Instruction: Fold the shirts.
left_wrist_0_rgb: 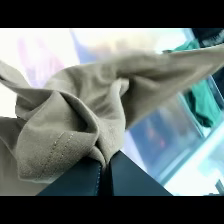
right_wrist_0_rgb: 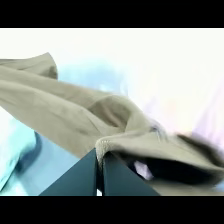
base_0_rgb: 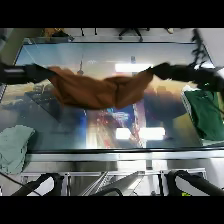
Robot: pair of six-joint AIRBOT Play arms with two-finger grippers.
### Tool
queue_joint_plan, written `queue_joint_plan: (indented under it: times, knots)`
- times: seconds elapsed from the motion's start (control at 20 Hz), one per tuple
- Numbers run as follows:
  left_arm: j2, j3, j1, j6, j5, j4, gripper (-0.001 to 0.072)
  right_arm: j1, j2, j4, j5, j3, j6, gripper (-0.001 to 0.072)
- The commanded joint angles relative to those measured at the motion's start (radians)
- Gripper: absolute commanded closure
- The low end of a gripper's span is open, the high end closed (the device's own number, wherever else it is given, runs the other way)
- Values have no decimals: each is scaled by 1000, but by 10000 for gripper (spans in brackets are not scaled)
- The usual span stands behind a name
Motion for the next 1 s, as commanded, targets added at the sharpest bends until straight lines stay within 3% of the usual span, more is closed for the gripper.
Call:
queue_joint_plan:
  times: [0.0, 0.1, 0.25, 0.45, 0.75, 0.85, 0.95]
  knots:
    - [153, 207, 10, -49, -34, 0, 700, -26, 121, -20, -2, 218, -26, 691]
    - [225, 278, 10, -48, -32, 6, 700, -26, 174, -88, -6, 298, -40, 692]
    - [295, 329, 10, -90, 16, 214, 700, -26, 218, -228, -56, 335, -38, 692]
    - [273, 119, 10, -79, 52, 280, 699, -26, 116, -286, -14, 283, -1, 692]
    - [-95, -270, -114, 48, 233, 288, 696, -24, -205, -286, -67, -76, 21, 691]
    - [-266, -296, -142, 53, 305, 285, 693, -19, -332, -285, -177, -185, 13, 691]
    - [-419, -234, -143, 16, 273, 284, 691, -19, -434, -255, -208, -196, 6, 691]
